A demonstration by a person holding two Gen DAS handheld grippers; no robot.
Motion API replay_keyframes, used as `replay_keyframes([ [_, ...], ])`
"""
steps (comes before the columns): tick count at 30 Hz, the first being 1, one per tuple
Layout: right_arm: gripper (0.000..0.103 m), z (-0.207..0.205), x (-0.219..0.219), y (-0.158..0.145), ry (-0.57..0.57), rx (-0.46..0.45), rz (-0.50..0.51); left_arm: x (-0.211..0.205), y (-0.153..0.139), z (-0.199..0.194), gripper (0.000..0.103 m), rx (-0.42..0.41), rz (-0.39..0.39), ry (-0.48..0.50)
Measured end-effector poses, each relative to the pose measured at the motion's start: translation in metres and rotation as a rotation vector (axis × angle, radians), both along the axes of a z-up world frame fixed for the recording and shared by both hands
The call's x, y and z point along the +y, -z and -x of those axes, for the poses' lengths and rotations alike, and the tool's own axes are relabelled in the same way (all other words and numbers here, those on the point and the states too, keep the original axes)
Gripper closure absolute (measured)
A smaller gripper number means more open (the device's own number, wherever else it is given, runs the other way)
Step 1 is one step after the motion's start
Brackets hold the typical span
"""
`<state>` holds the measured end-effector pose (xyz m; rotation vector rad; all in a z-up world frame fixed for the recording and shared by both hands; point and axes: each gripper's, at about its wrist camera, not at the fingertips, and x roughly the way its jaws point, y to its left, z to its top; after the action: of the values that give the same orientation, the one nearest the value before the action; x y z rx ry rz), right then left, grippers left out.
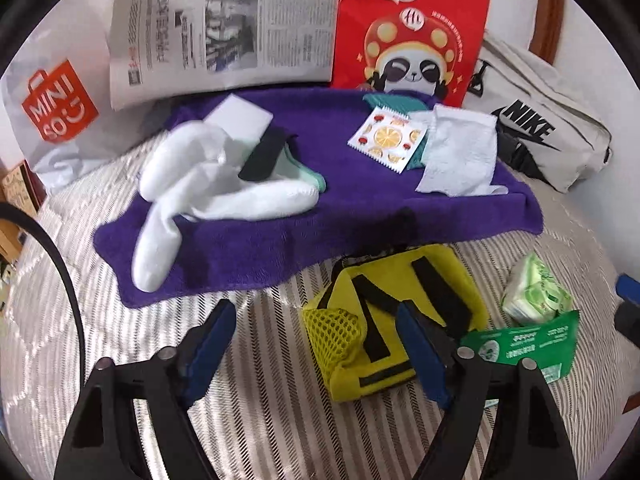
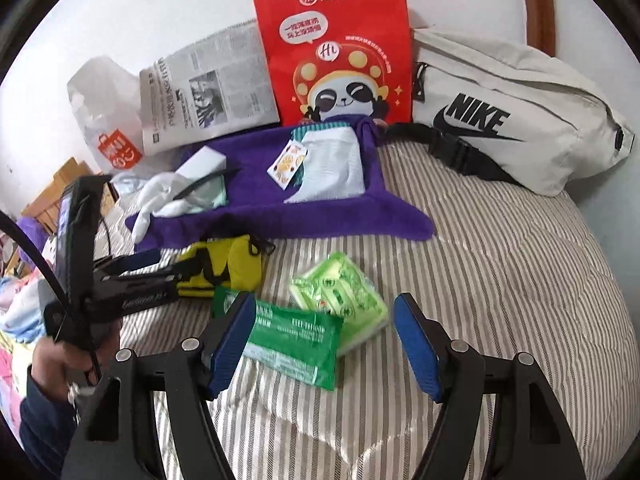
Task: Organize soft objects
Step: 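Move both open tools back toward the items lying beside the towel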
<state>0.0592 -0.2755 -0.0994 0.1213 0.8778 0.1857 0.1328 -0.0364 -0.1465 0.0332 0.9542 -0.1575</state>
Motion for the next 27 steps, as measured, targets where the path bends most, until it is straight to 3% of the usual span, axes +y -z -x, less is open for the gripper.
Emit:
replay_keyframes([
  [1,0.032,0.001,0.0,0.002,-0.002,0.004,0.005,0.0,0.004,-0.003,0.055,0.013,0.005,-0.003],
  [3,0.032,0.003,-0.001,0.007,0.0,0.014,0.017,-0.002,0.011,-0.006,0.067,0.036,0.011,0.009],
  [8,0.032,0.002,0.004,0.014,-0.01,0.029,0.044,-0.001,0.013,-0.003,0.071,0.055,0.06,0.047],
  [9,0.032,0.001,0.005,0.015,-0.013,0.029,0.045,0.0,0.012,-0.002,0.076,0.056,0.066,0.052],
  [27,0.032,-0.027,0.0,0.028,-0.011,0.07,0.089,0.06,-0.015,0.027,0.076,0.017,0.094,0.013],
])
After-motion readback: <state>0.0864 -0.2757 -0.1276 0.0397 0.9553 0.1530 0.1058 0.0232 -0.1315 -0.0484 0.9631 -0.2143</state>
